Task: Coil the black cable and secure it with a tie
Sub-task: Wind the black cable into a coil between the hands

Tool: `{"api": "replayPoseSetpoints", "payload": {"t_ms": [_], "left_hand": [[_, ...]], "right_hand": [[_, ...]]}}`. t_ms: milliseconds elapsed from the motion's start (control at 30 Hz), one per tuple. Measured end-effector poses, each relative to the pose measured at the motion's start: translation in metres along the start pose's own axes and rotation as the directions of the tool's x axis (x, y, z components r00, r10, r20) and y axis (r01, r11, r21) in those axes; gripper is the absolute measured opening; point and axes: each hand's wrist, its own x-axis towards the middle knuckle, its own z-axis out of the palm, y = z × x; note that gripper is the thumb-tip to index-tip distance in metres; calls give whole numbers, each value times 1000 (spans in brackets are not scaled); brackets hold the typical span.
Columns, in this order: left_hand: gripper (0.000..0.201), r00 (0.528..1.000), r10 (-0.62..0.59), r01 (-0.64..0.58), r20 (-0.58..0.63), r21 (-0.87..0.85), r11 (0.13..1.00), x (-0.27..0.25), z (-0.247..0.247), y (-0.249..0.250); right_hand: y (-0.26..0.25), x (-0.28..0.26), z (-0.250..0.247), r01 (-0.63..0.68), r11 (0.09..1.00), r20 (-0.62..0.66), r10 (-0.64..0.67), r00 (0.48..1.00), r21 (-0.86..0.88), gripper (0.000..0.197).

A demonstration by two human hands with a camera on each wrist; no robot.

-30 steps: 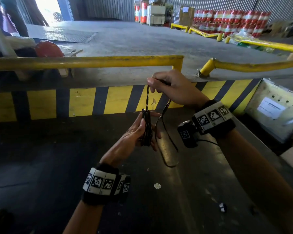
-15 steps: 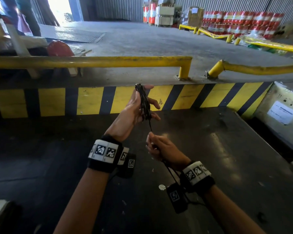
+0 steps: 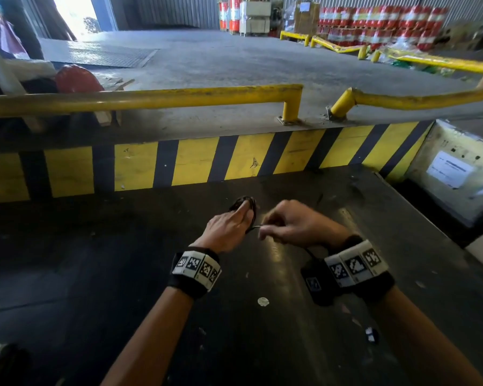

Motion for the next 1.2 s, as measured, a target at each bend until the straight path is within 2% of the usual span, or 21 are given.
{"api": "replayPoseSetpoints", "payload": {"t_ms": [33, 67, 100, 133, 167, 200, 233, 300, 400, 467, 566, 633, 700, 800, 866, 933, 1000, 1066, 1133, 1200], "left_hand": [[47, 998, 25, -23, 59, -32, 999, -2, 3, -3], [48, 992, 37, -13, 119, -190, 982, -5, 3, -4], [49, 980, 53, 29, 190, -406, 913, -8, 4, -5], [48, 962, 94, 96, 256, -639, 763, -12, 4, -7], [48, 943, 163, 140, 292, -787, 601, -16, 3, -7], [49, 926, 228, 165, 302, -865, 475, -21, 2, -10], [50, 909, 281, 191, 308, -906, 377, -27, 0, -12], [51, 891, 334, 229, 308, -939, 256, -38, -1, -15], [51, 843, 457, 240, 284, -959, 152, -48, -4, -14], [52, 817, 533, 230, 221, -972, 50, -51, -9, -9], [52, 806, 583, 247, 101, -953, -177, -54, -16, -7], [53, 807, 589, 238, 54, -941, -239, -55, -17, -6], [52, 811, 584, 220, 42, -946, -237, -55, -18, -3], [52, 830, 557, 214, 31, -940, -265, -53, -14, -1], [53, 848, 530, 209, 7, -924, -322, -52, -11, -1], [54, 872, 488, 192, -39, -890, -414, -53, -8, -1], [54, 885, 458, 179, -85, -845, -503, -53, -8, -1], [54, 897, 422, 142, -132, -818, -557, -54, -11, -1], [54, 913, 374, 107, -161, -791, -602, -54, -17, -2], [54, 939, 301, 51, -169, -795, -605, -53, -25, -5]], "right_hand": [[1, 2, -9, 12, 1000, -16, -12, 1000, -16, 15], [3, 4, -17, 42, 999, -14, -42, 999, 0, 14], [5, 7, -22, 83, 996, -10, -83, 997, 25, 16], [8, 12, -26, 125, 991, -7, -124, 992, 50, 19], [11, 16, -30, 159, 984, -19, -158, 987, 76, 22], [13, 21, -34, 181, 977, -45, -177, 983, 109, 23], [15, 25, -37, 194, 970, -77, -184, 980, 148, 26], [18, 33, -38, 207, 954, -123, -184, 975, 216, 34], [18, 43, -29, 196, 956, -132, -170, 976, 220, 47], [16, 49, -18, 177, 937, -129, -143, 981, 302, 54], [14, 52, -6, 171, 837, -128, -122, 984, 520, 64], [17, 47, 0, 147, 755, -109, -101, 989, 639, 62], [22, 45, 4, 161, 690, -120, -108, 987, 706, 61], [24, 45, 3, 213, 651, -192, -104, 976, 728, 54], [25, 43, 0, 246, 597, -216, -122, 969, 764, 53], [27, 40, -4, 299, 555, -215, -212, 953, 776, 55], [29, 38, -8, 303, 601, -146, -296, 944, 739, 46], [31, 40, -14, 232, 660, -12, -320, 947, 715, 32], [33, 42, -17, 168, 665, 99, -344, 934, 728, 33], [33, 46, -16, 128, 694, 184, -357, 916, 709, 37]]}}
